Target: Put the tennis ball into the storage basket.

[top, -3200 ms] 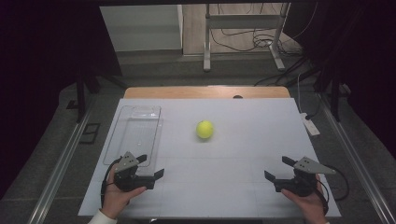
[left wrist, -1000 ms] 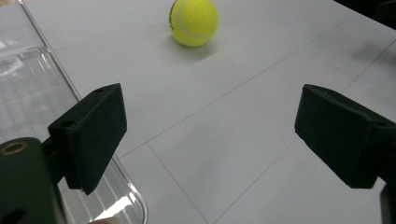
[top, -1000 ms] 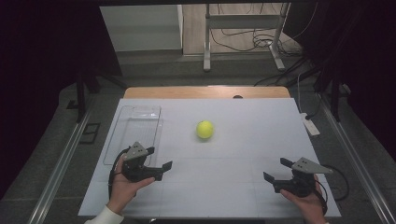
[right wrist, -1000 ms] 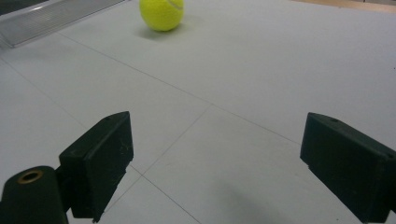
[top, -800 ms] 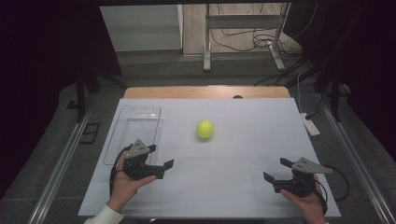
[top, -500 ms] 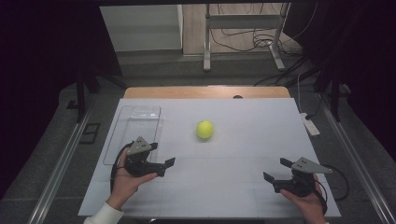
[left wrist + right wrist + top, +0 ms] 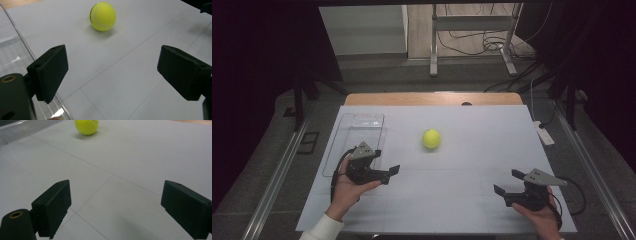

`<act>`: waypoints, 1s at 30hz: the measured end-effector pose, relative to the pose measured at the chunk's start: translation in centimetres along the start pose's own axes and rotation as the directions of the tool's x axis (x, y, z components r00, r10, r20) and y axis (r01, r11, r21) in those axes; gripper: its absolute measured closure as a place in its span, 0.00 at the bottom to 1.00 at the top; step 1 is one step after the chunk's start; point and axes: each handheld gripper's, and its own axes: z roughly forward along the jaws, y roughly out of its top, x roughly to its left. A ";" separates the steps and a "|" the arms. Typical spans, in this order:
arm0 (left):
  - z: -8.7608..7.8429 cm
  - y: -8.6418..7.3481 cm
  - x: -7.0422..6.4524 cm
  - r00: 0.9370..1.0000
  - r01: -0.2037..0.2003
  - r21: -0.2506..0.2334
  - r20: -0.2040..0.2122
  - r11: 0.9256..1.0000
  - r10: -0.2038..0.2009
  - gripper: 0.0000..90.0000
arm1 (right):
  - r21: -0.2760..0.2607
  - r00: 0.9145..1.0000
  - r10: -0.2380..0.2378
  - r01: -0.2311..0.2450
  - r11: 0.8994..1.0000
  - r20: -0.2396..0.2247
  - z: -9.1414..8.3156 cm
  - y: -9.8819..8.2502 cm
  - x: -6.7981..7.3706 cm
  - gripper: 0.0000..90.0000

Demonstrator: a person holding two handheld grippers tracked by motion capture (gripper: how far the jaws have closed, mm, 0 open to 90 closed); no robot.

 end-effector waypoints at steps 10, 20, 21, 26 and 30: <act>0.8 0.9 -0.1 1.000 -0.017 0.019 0.010 1.000 0.016 0.13 | 0.002 1.000 -0.001 0.001 1.000 0.002 0.1 -0.1 -0.1 0.11; 1.4 1.3 0.3 1.000 -0.017 0.032 0.020 0.999 0.016 0.13 | 0.008 1.000 -0.002 0.002 1.000 -0.002 0.2 -0.1 -0.1 0.11; 1.6 1.4 0.3 1.000 -0.020 0.034 0.022 0.999 0.019 0.13 | 0.006 1.000 0.002 -0.002 1.000 -0.002 0.2 -0.1 -0.1 0.11; 2.2 1.7 0.1 0.999 -0.032 0.045 0.033 0.998 0.030 0.13 | 0.008 1.000 0.004 -0.004 1.000 -0.004 0.2 -0.1 -0.1 0.11; 2.4 2.0 0.1 0.998 -0.046 0.048 0.044 0.998 0.044 0.12 | 0.009 1.000 0.002 -0.002 1.000 -0.005 0.2 -0.1 -0.1 0.11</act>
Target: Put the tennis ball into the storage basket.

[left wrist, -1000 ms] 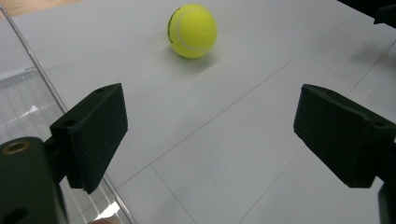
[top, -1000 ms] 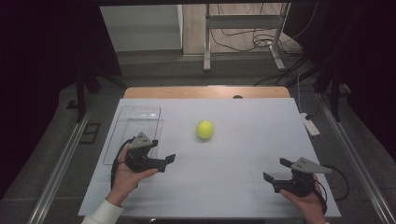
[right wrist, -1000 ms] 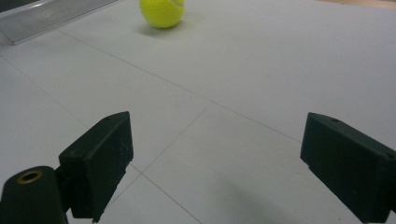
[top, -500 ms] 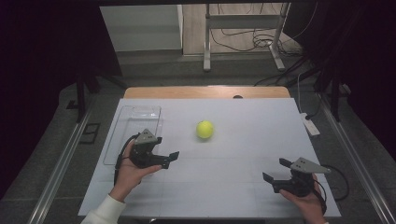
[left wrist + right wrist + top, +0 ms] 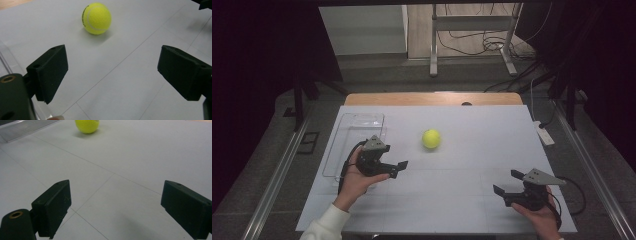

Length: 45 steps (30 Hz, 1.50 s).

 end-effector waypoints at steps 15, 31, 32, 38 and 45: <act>0.5 1.4 0.0 1.000 -0.012 0.010 0.023 1.000 0.011 0.12 | 0.003 1.000 -0.006 0.006 1.000 0.005 0.1 0.0 0.0 0.11; 1.3 2.9 0.0 0.999 -0.013 0.023 0.030 1.000 0.013 0.13 | 0.012 1.000 -0.004 0.004 1.000 0.016 0.0 -0.1 -0.1 0.11; 1.4 3.0 0.0 1.000 -0.014 0.025 0.028 1.000 0.013 0.13 | 0.012 1.000 -0.004 0.003 1.000 0.016 0.0 -0.1 -0.1 0.11; 1.7 3.4 0.1 1.000 -0.009 0.028 0.027 1.000 0.008 0.13 | 0.009 1.000 -0.003 0.003 1.000 0.017 0.0 -0.1 -0.2 0.11; 1.7 3.7 0.2 1.000 -0.001 0.023 0.024 1.000 0.001 0.13 | 0.011 1.000 -0.003 0.003 1.000 0.017 0.0 -0.1 -0.2 0.11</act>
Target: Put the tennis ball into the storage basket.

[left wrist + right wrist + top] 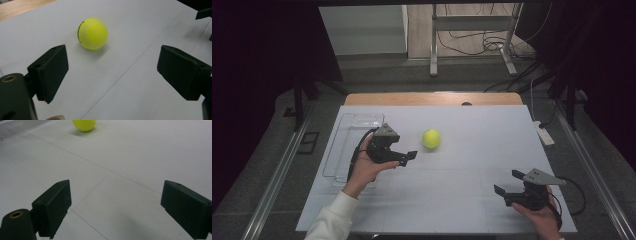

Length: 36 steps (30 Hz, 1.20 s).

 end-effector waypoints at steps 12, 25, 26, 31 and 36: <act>0.8 0.6 0.1 1.000 -0.003 0.011 0.008 1.000 0.003 0.13 | 0.001 1.000 0.001 -0.001 1.000 0.002 0.0 0.0 -0.1 0.11; 1.6 1.1 0.5 1.000 0.004 0.016 0.016 1.000 -0.004 0.13 | 0.003 1.000 0.004 -0.004 1.000 -0.001 0.1 -0.1 -0.1 0.11; 1.7 1.2 0.5 1.000 0.004 0.016 0.017 1.000 -0.004 0.13 | 0.003 1.000 0.004 -0.004 1.000 -0.001 0.1 -0.1 -0.1 0.11; 1.9 1.3 0.5 1.000 0.006 0.019 0.018 1.000 -0.006 0.13 | 0.003 1.000 0.003 -0.003 1.000 0.000 0.0 -0.1 -0.1 0.11; 2.1 1.4 0.5 1.000 0.005 0.020 0.020 1.000 -0.005 0.13 | 0.002 1.000 0.003 -0.003 1.000 -0.004 0.0 -0.1 -0.1 0.11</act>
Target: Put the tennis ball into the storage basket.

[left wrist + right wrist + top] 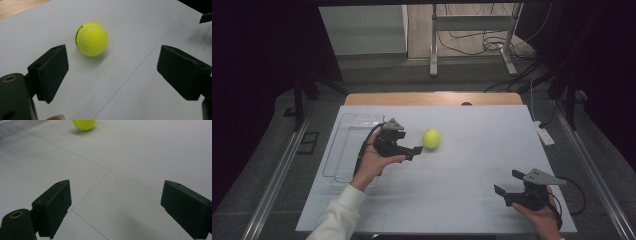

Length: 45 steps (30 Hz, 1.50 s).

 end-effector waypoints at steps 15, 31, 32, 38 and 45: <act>0.9 0.7 0.0 1.000 -0.012 0.008 0.009 1.000 0.012 0.13 | 0.004 1.000 -0.006 0.006 1.000 0.004 -0.1 0.0 0.0 0.11; 2.5 2.0 0.0 1.000 -0.025 0.040 0.000 0.999 0.025 0.13 | -0.001 1.000 -0.011 0.011 1.000 0.006 -0.1 0.0 0.1 0.11; 2.6 2.1 0.0 1.000 -0.025 0.042 -0.001 0.999 0.025 0.13 | -0.001 1.000 -0.011 0.011 1.000 0.005 -0.2 0.0 0.1 0.11; 3.1 3.0 -0.2 0.999 -0.042 0.053 0.000 0.998 0.042 0.13 | -0.003 1.000 -0.012 0.012 1.000 0.005 -0.2 0.0 0.1 0.11; 3.5 3.4 -0.3 0.999 -0.045 0.058 0.000 0.997 0.045 0.13 | 0.001 1.000 -0.011 0.011 1.000 0.007 -0.1 0.0 0.1 0.11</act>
